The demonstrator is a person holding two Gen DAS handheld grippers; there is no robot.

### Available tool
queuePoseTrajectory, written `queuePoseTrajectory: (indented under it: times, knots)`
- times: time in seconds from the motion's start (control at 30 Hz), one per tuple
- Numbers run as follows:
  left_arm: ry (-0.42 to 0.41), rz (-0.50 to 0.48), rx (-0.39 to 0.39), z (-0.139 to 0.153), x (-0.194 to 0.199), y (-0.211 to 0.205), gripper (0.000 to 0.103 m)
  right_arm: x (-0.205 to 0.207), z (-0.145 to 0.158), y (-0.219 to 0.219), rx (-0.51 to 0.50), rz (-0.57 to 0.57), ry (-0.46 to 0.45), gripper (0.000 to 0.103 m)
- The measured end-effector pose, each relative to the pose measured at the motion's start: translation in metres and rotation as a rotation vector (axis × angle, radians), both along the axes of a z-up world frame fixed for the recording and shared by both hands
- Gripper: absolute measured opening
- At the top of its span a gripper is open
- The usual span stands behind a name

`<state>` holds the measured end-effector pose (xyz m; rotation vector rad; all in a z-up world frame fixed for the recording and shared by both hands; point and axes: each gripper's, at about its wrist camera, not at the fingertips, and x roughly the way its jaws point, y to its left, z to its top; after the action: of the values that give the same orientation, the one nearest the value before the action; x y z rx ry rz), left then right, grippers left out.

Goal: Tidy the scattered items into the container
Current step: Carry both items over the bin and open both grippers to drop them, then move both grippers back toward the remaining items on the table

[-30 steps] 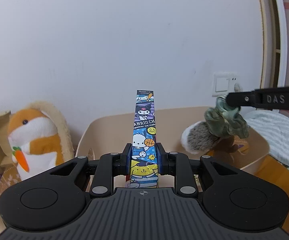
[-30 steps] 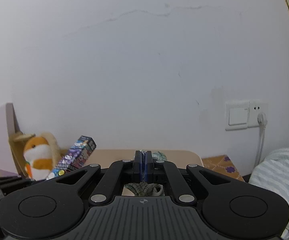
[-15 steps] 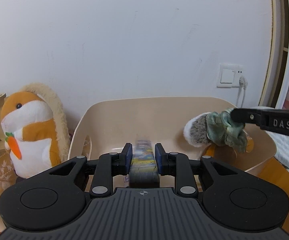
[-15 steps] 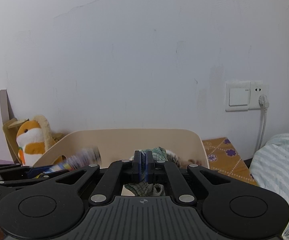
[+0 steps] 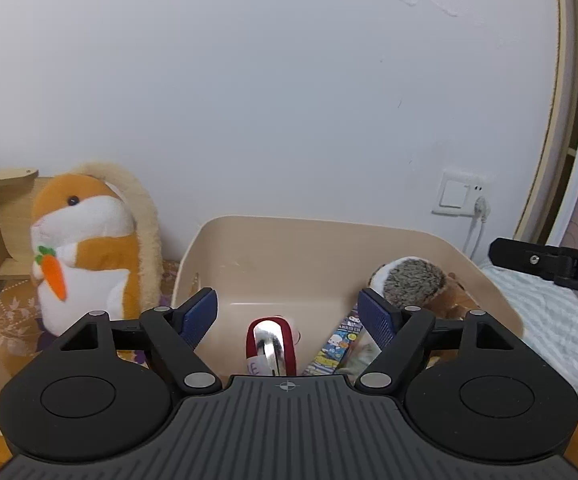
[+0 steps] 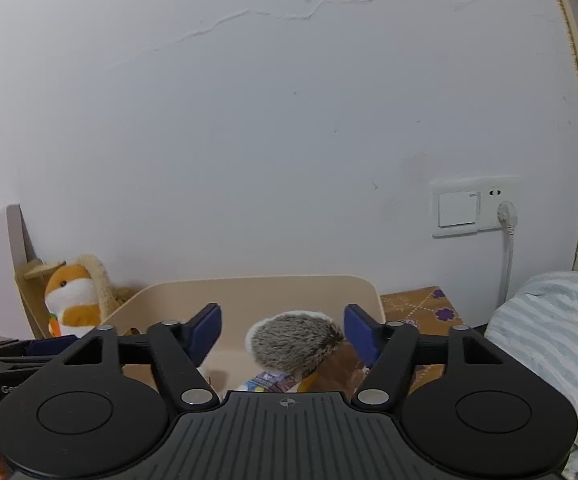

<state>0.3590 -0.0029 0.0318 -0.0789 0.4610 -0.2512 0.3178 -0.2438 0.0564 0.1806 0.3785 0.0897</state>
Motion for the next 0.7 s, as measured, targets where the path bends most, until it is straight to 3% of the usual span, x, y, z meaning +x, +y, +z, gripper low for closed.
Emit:
queuePoseTrajectory:
  times: [0.37, 0.7]
  knots:
    - [-0.008, -0.028, 0.059, 0.002, -0.061, 0.032, 0.082, -0.065, -0.002, -0.032, 0.037, -0.017, -0.014, 0.091]
    - [-0.001, -0.031, 0.091, -0.025, -0.108, 0.040, 0.082, -0.111, -0.011, -0.055, 0.035, -0.061, 0.009, 0.100]
